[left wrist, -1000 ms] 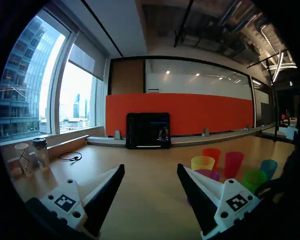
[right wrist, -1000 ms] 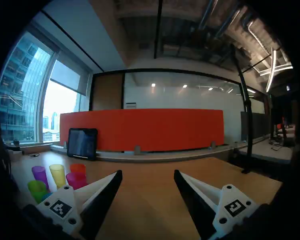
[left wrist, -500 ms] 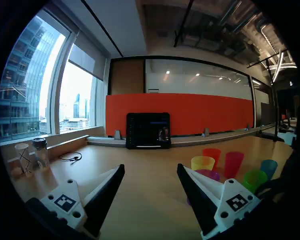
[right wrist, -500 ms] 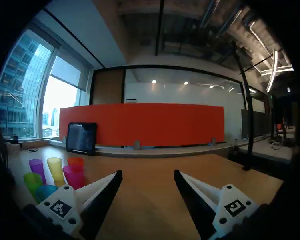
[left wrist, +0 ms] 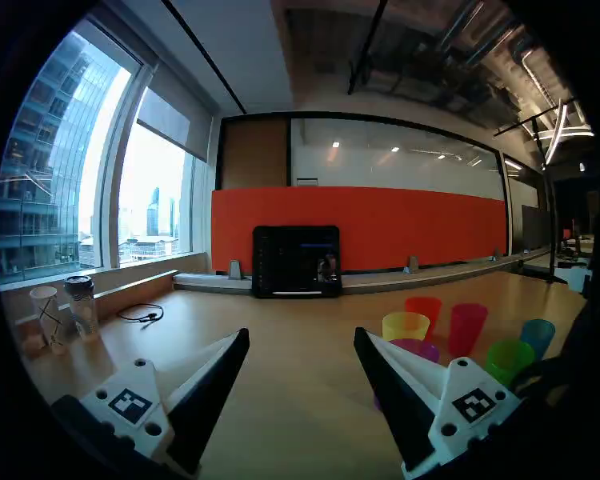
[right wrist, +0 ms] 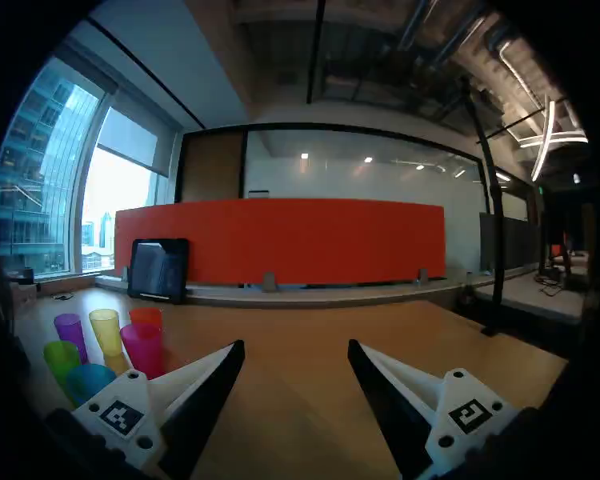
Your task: Pour water
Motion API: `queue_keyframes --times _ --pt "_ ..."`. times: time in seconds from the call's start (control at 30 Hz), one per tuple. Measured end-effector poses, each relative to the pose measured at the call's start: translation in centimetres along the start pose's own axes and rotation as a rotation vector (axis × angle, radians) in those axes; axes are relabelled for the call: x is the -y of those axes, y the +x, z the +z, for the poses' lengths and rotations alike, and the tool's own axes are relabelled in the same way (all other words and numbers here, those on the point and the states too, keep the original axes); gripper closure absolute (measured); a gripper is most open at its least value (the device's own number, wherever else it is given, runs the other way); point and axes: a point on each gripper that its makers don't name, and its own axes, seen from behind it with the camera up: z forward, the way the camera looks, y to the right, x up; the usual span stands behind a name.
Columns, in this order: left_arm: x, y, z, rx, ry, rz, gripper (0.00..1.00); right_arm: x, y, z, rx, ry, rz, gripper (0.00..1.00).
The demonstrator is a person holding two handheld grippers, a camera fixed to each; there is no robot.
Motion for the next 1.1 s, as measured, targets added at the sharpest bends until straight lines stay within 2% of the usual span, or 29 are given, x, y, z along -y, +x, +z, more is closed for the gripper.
queue_keyframes --times 1.1 --pt "0.01 0.02 -0.04 0.000 0.000 0.000 0.03 -0.01 -0.06 -0.07 0.004 0.003 0.000 0.00"
